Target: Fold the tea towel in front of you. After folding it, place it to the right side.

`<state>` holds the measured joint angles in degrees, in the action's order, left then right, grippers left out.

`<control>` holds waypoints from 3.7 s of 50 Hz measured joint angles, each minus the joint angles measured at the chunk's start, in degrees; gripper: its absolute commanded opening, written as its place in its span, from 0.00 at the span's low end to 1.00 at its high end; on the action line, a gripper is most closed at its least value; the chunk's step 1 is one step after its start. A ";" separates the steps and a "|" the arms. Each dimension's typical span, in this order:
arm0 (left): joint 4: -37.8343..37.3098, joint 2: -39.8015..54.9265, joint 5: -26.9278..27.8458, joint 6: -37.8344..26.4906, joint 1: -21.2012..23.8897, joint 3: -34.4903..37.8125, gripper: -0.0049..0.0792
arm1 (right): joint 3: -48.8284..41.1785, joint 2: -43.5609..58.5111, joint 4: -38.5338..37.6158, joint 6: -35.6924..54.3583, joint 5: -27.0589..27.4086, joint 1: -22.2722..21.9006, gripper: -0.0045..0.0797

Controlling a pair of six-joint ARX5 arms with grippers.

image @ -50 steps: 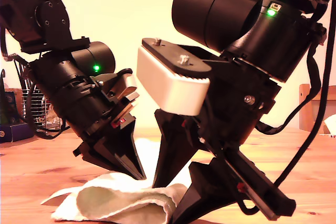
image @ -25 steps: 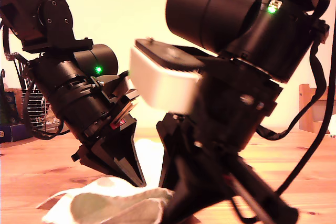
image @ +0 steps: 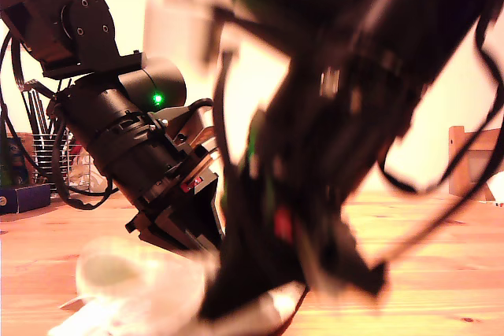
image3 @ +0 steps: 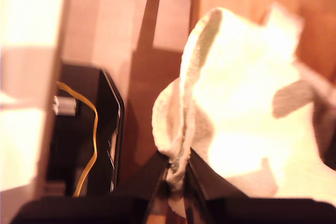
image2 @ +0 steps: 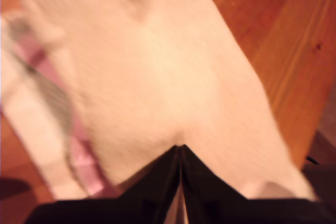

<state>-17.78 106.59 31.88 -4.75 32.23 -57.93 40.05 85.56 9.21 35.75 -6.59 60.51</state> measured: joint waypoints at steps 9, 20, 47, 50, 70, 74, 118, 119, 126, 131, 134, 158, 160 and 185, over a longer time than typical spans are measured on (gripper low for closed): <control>2.36 0.00 -0.66 0.00 0.00 0.00 0.03 | 0.00 -5.38 1.40 -2.62 -0.13 0.24 0.04; 1.14 0.00 -0.68 0.00 0.00 0.00 0.03 | 0.00 -10.56 4.20 -6.69 -0.33 0.39 0.04; -8.72 0.00 2.67 -1.44 3.10 -0.02 0.03 | 0.00 -12.17 5.62 -13.27 -0.33 -3.30 0.04; -8.76 0.00 2.69 -1.44 3.43 -0.02 0.03 | 0.00 -12.17 5.49 -13.29 -0.33 -4.15 0.04; -8.85 -4.92 0.20 -1.49 -0.87 -0.20 0.03 | 0.00 -12.17 5.40 -13.66 -0.55 -8.48 0.04; -9.16 -6.47 -0.42 -1.49 -2.40 -1.51 0.03 | 0.00 -12.17 5.22 -14.60 -0.61 -9.25 0.04; 4.87 -0.63 -2.73 -3.85 -2.58 -4.17 0.03 | 1.22 -12.17 2.78 -19.28 -3.72 -12.07 0.04; 4.98 -0.17 -2.54 -3.85 -2.58 -4.17 0.03 | 1.22 -12.17 2.93 -19.28 -3.74 -12.07 0.04; 5.22 2.47 -2.32 -3.85 -2.58 -4.17 0.03 | 1.22 -12.17 3.04 -19.28 -3.76 -12.07 0.04; 4.48 4.13 -1.88 -3.85 -2.58 -4.17 0.03 | 1.22 -12.17 3.04 -19.28 -3.76 -12.07 0.04; 3.89 4.68 -0.81 -3.85 -2.64 -4.35 0.03 | 1.22 -12.17 2.91 -19.28 -3.76 -12.26 0.04; -6.88 4.55 1.46 -5.84 0.50 -5.88 0.03 | 3.13 -12.17 1.60 -19.28 -3.58 -18.40 0.04; -7.78 4.52 1.62 -5.95 0.63 -5.92 0.03 | 3.30 -12.17 1.90 -19.30 -3.61 -18.91 0.04; -9.49 1.53 0.81 -6.62 -1.33 -4.66 0.03 | 3.45 -6.43 4.74 -19.26 -5.42 -20.44 0.04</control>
<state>-27.27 108.12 32.69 -11.38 30.89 -62.59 43.51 79.13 13.96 16.49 -12.01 40.07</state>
